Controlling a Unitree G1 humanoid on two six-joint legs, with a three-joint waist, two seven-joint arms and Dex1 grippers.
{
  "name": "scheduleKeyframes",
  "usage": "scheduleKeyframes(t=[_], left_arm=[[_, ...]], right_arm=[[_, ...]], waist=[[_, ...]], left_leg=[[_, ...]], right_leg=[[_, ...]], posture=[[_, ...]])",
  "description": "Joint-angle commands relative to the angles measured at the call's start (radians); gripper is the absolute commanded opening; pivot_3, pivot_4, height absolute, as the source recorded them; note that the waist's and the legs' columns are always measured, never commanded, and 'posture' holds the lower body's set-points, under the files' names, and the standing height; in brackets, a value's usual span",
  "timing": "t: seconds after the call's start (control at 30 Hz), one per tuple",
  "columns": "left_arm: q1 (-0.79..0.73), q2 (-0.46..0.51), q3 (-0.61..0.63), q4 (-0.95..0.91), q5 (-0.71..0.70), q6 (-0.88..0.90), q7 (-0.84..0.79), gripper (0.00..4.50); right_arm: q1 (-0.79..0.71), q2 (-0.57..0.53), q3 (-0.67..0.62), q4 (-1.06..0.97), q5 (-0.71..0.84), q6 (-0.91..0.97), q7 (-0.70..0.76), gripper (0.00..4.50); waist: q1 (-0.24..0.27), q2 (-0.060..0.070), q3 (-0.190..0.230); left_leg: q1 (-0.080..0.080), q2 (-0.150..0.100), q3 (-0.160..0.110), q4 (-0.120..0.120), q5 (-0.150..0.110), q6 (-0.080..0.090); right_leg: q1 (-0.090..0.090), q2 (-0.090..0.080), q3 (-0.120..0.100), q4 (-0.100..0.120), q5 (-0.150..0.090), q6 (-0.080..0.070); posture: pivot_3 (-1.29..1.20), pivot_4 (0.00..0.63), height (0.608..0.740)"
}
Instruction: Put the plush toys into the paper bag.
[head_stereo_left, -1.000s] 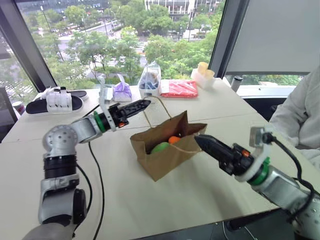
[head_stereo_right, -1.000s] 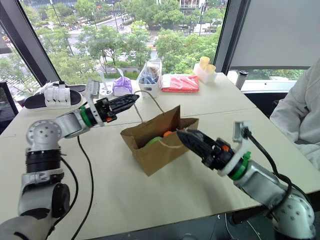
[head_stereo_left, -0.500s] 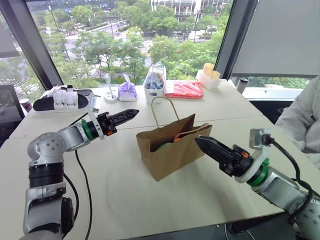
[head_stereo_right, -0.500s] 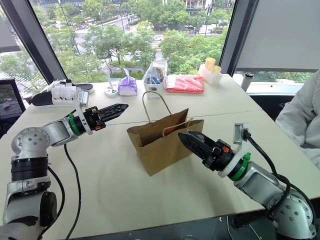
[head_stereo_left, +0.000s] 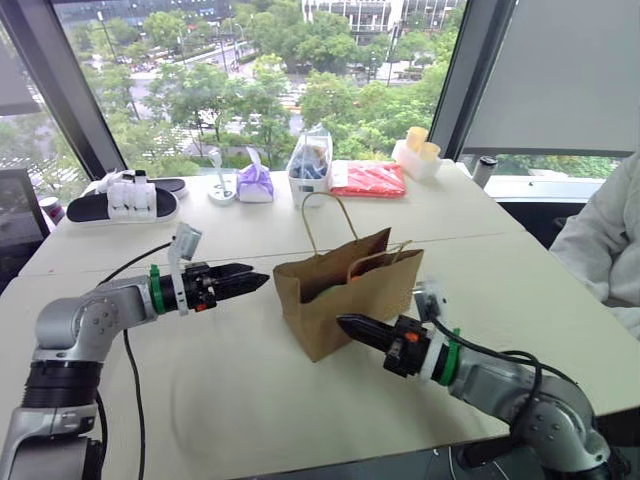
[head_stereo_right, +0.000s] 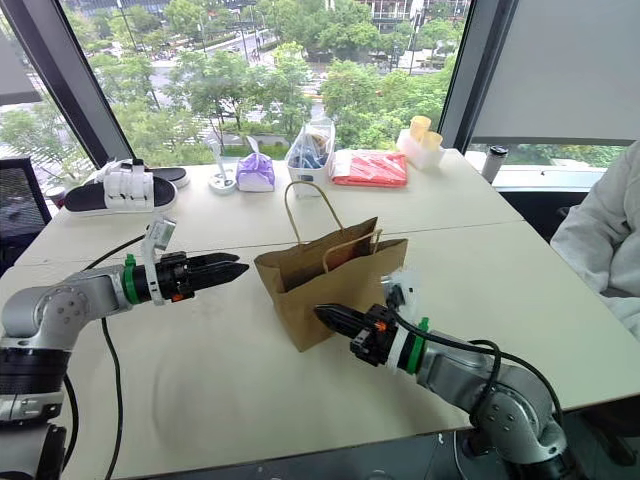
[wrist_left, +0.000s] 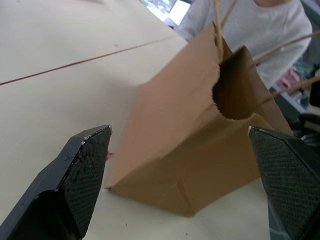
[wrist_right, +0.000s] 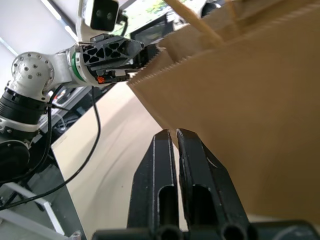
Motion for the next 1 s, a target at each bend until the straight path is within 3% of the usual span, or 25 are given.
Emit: scheduleKeyframes(t=[0.03,0.63,1.0], left_arm=[[0.016,0.029,-0.034,-0.088,0.008,-0.012,-0.061,4.50],[0.060,-0.027,-0.081,-0.244,-0.006,-0.011,-0.046,4.50],[0.091,-0.060,-0.150,-0.313,0.085,-0.088,0.001,4.50]], right_arm=[[-0.060,0.011,0.003,0.015,-0.015,0.009,0.043,0.08],[-0.178,0.141,0.058,0.105,-0.121,0.050,0.072,0.08],[-0.180,0.176,0.052,0.124,-0.169,0.053,0.081,0.08]], waist=[[-0.001,0.000,0.000],[-0.003,0.000,0.000],[-0.002,0.000,0.000]], left_leg=[[0.000,0.000,0.000,0.000,0.000,0.000],[0.000,0.001,0.000,-0.002,0.000,0.000],[0.001,0.001,0.000,-0.001,0.000,0.000]], right_leg=[[0.000,0.000,0.000,0.000,0.000,0.000],[-0.001,0.000,0.000,0.000,0.000,0.000],[-0.001,0.000,0.000,0.001,0.000,0.000]], posture=[[0.00,0.150,0.740],[0.00,0.150,0.740],[0.00,0.150,0.740]])
